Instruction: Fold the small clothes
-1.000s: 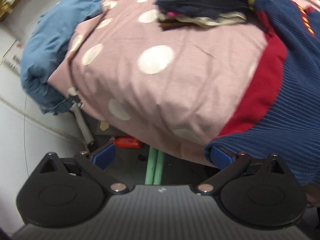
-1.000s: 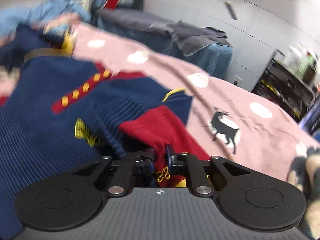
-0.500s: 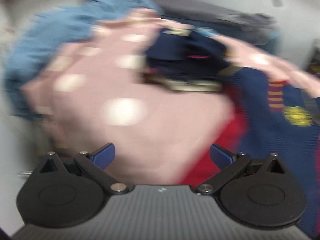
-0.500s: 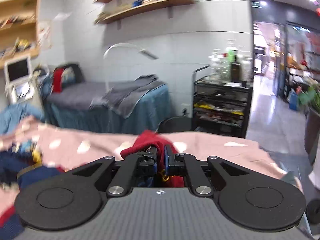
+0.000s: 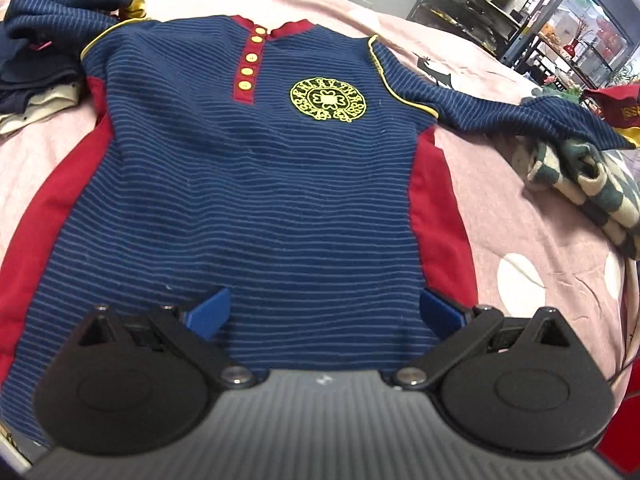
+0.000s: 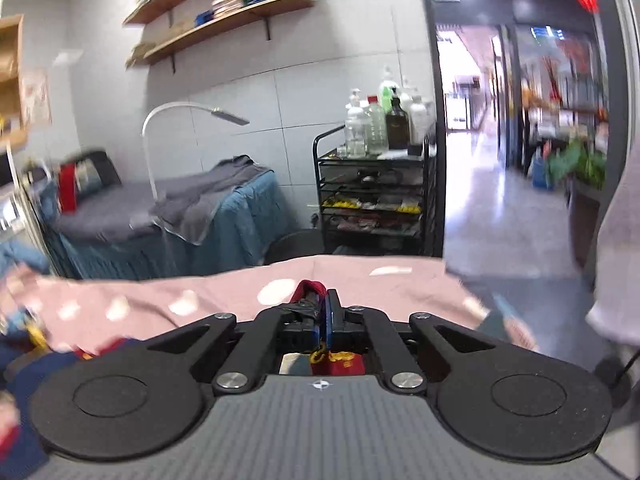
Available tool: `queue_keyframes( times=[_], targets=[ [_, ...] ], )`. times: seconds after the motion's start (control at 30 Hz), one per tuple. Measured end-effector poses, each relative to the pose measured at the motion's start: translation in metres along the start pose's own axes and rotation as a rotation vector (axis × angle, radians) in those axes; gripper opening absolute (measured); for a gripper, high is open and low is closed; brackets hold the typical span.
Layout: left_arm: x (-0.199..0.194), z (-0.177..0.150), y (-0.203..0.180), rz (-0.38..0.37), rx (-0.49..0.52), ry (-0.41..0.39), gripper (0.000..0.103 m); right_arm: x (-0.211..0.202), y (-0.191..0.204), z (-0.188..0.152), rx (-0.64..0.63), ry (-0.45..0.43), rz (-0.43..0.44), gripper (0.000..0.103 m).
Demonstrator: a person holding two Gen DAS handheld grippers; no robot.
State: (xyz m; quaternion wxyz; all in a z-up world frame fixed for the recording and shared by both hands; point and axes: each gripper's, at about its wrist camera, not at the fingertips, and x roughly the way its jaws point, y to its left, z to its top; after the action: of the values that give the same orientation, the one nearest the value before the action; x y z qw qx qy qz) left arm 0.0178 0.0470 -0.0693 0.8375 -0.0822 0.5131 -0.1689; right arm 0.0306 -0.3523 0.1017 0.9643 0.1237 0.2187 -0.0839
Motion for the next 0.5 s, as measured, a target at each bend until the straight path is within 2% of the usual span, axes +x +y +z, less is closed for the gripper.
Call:
queue_keyframes(
  times=[0.07, 0.13, 0.17, 0.2, 0.3, 0.37, 0.5],
  targets=[
    [-0.004, -0.001, 0.003, 0.000, -0.016, -0.014, 0.103, -0.014, 0.015, 0.003, 0.056, 0.000, 0.147, 0.005],
    [-0.008, 0.001, 0.011, 0.007, -0.046, -0.042, 0.103, -0.023, 0.036, 0.000, 0.134, 0.033, 0.339, 0.005],
    [-0.011, 0.002, 0.015, 0.012, -0.063, -0.053, 0.103, -0.025, 0.054, -0.006, 0.118, 0.064, 0.424, 0.005],
    [-0.014, 0.002, 0.020, 0.017, -0.084, -0.062, 0.103, -0.025, 0.074, -0.016, 0.083, 0.095, 0.470, 0.005],
    [-0.016, 0.005, 0.034, 0.016, -0.134, -0.070, 0.103, -0.021, 0.125, -0.068, 0.036, 0.175, 0.514, 0.005],
    [-0.018, 0.003, 0.042, 0.001, -0.165, -0.072, 0.103, -0.014, 0.152, -0.109, 0.007, 0.271, 0.552, 0.005],
    [-0.017, -0.003, 0.057, -0.033, -0.231, -0.048, 0.103, -0.017, 0.194, -0.179, -0.141, 0.432, 0.595, 0.006]
  ],
)
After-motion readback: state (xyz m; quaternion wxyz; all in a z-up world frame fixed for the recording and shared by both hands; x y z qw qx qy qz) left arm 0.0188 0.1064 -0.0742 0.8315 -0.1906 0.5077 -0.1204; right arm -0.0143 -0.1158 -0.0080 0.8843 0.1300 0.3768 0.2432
